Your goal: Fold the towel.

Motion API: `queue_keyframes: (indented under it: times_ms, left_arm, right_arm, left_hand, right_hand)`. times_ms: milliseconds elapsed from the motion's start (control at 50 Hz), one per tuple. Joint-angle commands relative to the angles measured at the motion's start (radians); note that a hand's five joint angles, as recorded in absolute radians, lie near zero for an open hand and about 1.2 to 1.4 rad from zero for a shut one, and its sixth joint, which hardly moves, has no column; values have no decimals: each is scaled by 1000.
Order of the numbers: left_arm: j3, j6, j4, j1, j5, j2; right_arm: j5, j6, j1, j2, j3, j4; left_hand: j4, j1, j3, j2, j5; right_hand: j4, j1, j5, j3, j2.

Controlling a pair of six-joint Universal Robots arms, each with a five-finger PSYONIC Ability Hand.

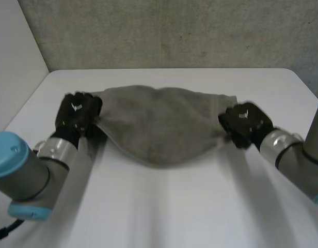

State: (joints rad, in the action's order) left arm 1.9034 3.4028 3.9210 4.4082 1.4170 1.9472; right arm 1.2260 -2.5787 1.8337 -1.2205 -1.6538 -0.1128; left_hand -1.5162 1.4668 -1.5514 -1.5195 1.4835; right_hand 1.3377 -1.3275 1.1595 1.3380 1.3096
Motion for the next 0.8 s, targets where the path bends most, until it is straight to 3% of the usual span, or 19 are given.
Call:
queue_keyframes:
  times_ms: [20,100,300,340,360,380,440,480,800]
  left_arm:
    - [75,147,30,-1,-30,24]
    - [80,211,37,2,-33,32]
    - [85,213,38,7,-32,30]
    - [86,213,38,5,-32,29]
    - [88,213,38,5,-32,27]
    - [89,213,38,2,-30,26]
    - [92,213,38,2,-30,27]
    - [94,213,38,2,-32,27]
    - [103,208,35,5,-32,19]
  right_arm:
    - [20,45,-44,-24,-106,8]
    - [7,37,-92,-34,-144,4]
    - [1,29,-117,-17,-146,-21]
    - [1,29,-117,-17,-152,-36]
    - [0,29,-114,-16,-159,-50]
    - [-2,28,-114,-17,-170,-63]
    - [-3,29,-113,-24,-184,-74]
    - [-6,29,-111,-45,-204,-85]
    - [-106,43,-113,-168,-333,-76]
  left_hand:
    - [120,-70,155,123,-262]
    - [120,-70,155,123,-262]
    - [120,-70,155,123,-262]
    - [120,-70,155,123,-262]
    - [120,-70,155,123,-262]
    - [120,-70,155,123,-262]
    - [120,-70,155,123,-262]
    - [120,-70,155,123,-262]
    - [120,-70,155,123,-262]
  right_hand:
    - [59,-69,62,58,87]
    - [59,-69,62,58,87]
    - [59,-69,62,58,87]
    - [-34,24,-31,-35,-6]
    - [-258,248,-254,-258,-230]
    - [-330,320,-326,-330,-302]
    - [-381,371,-377,-381,-353]
    - [-533,523,-529,-533,-505]
    - [-604,593,-600,-604,-576]
